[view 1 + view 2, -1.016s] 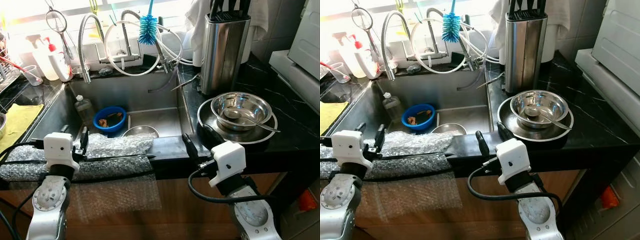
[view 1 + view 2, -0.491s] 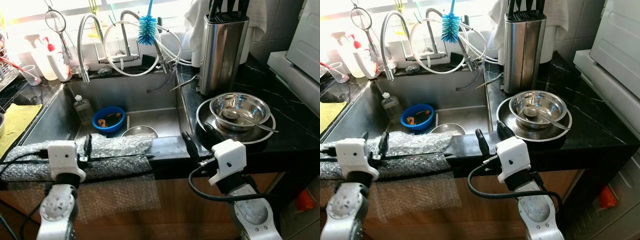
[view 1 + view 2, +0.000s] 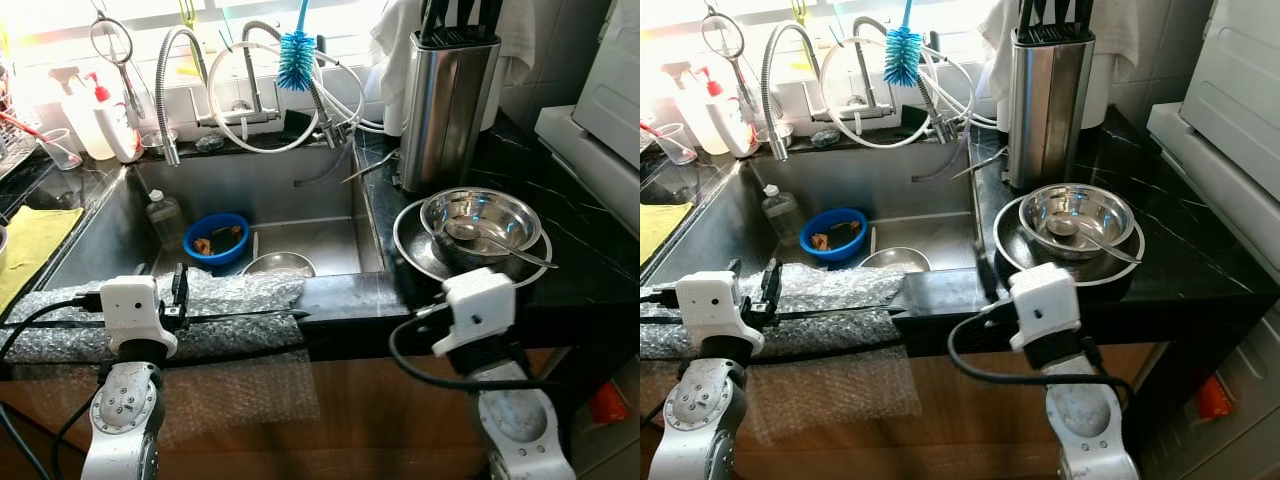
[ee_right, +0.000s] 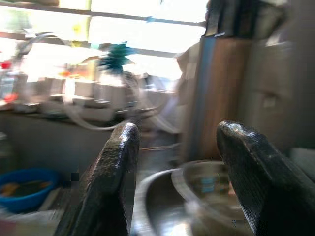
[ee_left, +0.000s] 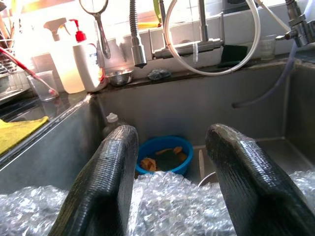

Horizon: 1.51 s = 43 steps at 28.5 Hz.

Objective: Kitchen organization

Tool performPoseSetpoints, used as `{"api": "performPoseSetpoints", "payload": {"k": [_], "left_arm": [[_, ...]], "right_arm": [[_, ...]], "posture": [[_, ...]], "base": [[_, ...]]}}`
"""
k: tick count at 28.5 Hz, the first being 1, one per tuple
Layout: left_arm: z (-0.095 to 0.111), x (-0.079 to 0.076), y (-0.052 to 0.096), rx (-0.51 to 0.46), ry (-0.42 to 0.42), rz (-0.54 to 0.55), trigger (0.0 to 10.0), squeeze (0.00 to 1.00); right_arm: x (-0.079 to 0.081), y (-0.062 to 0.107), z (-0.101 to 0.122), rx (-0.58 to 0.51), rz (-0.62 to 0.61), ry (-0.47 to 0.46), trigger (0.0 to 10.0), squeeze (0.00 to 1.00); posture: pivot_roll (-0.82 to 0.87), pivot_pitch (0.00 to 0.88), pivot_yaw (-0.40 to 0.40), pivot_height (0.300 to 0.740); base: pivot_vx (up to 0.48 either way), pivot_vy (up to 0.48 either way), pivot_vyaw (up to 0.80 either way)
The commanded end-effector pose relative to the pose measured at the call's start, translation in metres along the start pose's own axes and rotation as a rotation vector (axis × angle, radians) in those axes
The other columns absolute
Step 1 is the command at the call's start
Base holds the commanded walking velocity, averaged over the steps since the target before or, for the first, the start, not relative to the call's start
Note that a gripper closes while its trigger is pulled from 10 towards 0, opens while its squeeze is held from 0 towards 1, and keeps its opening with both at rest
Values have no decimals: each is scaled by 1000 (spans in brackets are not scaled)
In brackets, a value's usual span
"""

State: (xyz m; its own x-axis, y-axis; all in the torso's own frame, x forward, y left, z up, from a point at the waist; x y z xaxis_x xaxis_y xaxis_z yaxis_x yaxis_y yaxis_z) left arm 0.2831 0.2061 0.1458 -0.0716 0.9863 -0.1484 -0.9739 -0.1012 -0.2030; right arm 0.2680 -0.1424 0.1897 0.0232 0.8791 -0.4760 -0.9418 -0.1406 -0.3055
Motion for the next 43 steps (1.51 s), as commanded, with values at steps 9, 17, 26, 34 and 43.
{"api": "performPoseSetpoints", "payload": {"k": [9, 17, 26, 34, 43], "left_arm": [[-3, -4, -6, 22, 13, -11, 10000, 0], [-9, -7, -4, 46, 13, -25, 10000, 0], [-10, -10, -5, 47, 21, -25, 10000, 0], [-10, -15, -5, 42, 20, -39, 10000, 0], [-10, -17, -6, 39, 23, -41, 10000, 0]], "right_arm": [[-28, 13, 3, 3, -159, 54, 10000, 0], [-41, 25, -9, 58, -219, 49, 10000, 0], [-61, 29, -16, 99, -322, 41, 10000, 0], [-61, 27, -22, 121, -318, -26, 10000, 0], [-49, 21, -29, 133, -240, -57, 10000, 0]], "posture": [[-177, 0, 115, 740], [-182, 0, 116, 740], [-188, 0, 108, 740], [-187, 0, 105, 740], [-177, 0, 97, 740]], "base": [[0, 0, 0], [0, 0, 0], [0, 0, 0], [0, 0, 0], [0, 0, 0]]}}
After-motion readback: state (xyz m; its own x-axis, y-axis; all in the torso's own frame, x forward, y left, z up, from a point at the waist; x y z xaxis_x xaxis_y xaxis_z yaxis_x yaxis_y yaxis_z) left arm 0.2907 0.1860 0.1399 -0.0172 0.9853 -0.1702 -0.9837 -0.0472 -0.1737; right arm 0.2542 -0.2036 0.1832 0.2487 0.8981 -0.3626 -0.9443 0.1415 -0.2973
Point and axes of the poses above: a point about 5 cm out from each wrist's last joint towards the gripper, its own y axis pointing back from the gripper into the wrist, its own z axis along the axis of the wrist's last joint, x = y × z, the point moved 3 cm from there along -y, pointing out of the wrist towards the gripper, and after that the axes turned 13 degrees about y, right-handed, at the moved point
